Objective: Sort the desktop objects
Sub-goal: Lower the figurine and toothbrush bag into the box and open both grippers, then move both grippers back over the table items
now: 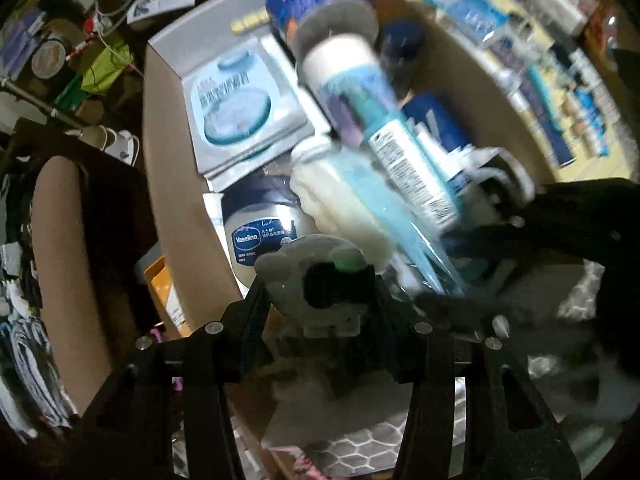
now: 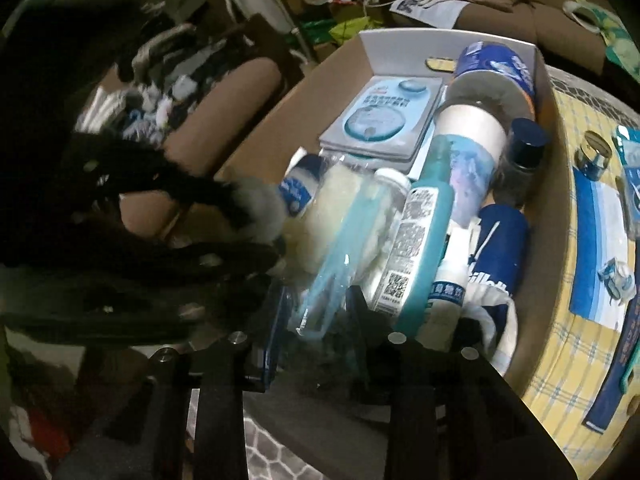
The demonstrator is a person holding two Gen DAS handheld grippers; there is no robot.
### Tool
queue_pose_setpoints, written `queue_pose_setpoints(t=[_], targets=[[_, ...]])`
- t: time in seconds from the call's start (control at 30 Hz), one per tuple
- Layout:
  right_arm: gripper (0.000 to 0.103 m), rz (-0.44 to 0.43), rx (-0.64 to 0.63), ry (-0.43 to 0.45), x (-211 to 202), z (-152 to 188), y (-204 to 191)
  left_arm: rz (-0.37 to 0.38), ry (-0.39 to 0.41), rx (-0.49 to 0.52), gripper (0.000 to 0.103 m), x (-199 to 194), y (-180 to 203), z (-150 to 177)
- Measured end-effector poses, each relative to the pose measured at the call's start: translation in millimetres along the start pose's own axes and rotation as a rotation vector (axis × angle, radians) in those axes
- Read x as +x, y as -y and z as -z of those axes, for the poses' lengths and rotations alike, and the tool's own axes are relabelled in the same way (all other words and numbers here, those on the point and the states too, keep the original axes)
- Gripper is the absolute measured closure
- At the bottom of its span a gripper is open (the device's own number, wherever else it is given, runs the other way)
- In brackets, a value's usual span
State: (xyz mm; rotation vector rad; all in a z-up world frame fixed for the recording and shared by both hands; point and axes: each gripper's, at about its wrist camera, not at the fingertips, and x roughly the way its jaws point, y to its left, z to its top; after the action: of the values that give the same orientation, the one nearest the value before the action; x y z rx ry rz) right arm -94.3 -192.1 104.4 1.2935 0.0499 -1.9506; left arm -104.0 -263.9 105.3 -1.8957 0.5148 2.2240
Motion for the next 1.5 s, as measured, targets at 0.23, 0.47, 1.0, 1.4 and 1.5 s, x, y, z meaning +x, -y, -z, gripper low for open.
queue_pose_setpoints(t=[0.23,0.47,1.0,1.4,1.5], targets=[[0.070,0.010,-0.024,-0.020,10,6,-1,0.032,-0.050,-0.061,0.042,21,-11,-7],[0.061,-0.007,-0.009,0.016,-6,7,4,0.177,0.118,-0.225,0.014,-30,-54,17],[0.073,0.098,-0.113,-0.112,31,4,-13,0.312,0.187,-0.368,0.020,-38,-45,46],[0.038,-0.099,0.134,0.007,-68,16,28,0.339,0.263,-0.440,0.015,-66,-45,70],[0.026,-0.043,0.120,0.063,-103,37,35,0.349,0.312,-0.451,0.010,-75,-30,72]])
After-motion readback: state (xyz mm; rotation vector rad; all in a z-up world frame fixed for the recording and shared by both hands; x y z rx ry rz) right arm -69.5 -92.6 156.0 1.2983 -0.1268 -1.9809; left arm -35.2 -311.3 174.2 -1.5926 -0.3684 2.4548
